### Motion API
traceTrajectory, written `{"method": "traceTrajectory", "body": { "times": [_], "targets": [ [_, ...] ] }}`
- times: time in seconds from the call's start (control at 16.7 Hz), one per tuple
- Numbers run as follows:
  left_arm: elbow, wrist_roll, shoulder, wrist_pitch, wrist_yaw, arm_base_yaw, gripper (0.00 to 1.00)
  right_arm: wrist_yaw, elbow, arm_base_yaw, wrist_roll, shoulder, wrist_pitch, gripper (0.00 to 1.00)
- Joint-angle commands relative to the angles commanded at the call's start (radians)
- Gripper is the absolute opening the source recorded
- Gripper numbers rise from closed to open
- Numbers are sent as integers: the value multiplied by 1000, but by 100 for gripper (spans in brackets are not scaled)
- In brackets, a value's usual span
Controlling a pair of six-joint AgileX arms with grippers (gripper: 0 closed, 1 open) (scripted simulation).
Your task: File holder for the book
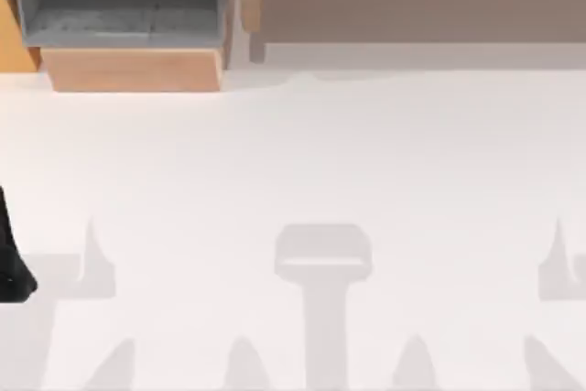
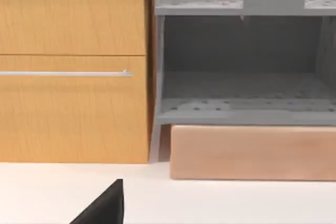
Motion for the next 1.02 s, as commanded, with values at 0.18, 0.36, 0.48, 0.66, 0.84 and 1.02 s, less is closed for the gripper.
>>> {"method": "traceTrajectory", "body": {
  "times": [0.18,0.36,0.48,0.66,0.84,1.02],
  "targets": [
    [6,0,9,3,-4,-4,100,0,0,0,0,0,0,100],
    [63,2,90,33,-38,-39,100,0,0,0,0,0,0,100],
    [132,4,189,67,-78,-81,100,0,0,0,0,0,0,100],
    [276,8,393,136,-156,-167,100,0,0,0,0,0,0,100],
    [457,12,647,216,-247,-271,100,0,0,0,0,0,0,100],
    [665,15,934,301,-342,-381,100,0,0,0,0,0,0,100]
  ]
}}
